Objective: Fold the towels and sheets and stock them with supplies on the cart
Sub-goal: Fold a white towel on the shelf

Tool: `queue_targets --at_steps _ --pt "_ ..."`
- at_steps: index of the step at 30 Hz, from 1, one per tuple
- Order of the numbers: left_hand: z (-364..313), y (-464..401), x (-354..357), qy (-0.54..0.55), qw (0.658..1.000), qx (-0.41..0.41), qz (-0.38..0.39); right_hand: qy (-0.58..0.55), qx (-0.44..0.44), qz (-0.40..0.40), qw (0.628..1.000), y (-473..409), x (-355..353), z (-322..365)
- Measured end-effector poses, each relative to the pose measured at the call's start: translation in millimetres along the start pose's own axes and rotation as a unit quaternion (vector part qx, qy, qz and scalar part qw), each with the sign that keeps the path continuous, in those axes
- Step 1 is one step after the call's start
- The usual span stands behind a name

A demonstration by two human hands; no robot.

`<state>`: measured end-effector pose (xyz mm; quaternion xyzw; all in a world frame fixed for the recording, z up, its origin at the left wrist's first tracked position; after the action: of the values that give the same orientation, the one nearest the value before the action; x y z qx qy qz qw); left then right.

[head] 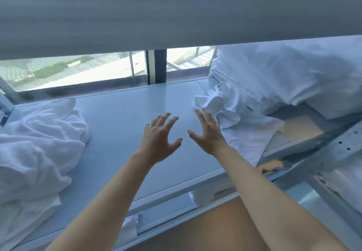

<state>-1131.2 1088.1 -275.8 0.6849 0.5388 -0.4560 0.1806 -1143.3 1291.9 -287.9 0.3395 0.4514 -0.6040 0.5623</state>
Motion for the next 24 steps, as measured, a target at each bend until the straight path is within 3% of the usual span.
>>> queue_targets --at_steps 8,13,17,24 --pt "-73 -64 101 0.011 0.998 0.023 0.052 0.038 0.054 -0.023 0.998 -10 -31 -142" --pt "-103 -92 158 0.0 0.994 0.05 0.102 0.077 0.084 0.044 0.993 -5 -24 -203" --pt "-105 -93 196 -0.039 0.984 0.047 0.166 0.113 0.075 0.131 0.982 16 10 -223" --pt "-75 -64 193 -0.036 0.987 0.022 0.152 0.127 0.037 0.101 0.986 35 42 -196"
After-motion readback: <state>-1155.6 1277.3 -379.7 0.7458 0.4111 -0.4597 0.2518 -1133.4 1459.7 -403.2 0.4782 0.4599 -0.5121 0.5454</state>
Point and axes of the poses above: each hand's wrist, its own y-axis away from the middle knuckle, its own x-axis out of the palm, z = x × y, the point moved 5 cm from there along -y, towards the middle knuckle, and after that the axes turned 9 degrees about y, right-handed, at the moved point
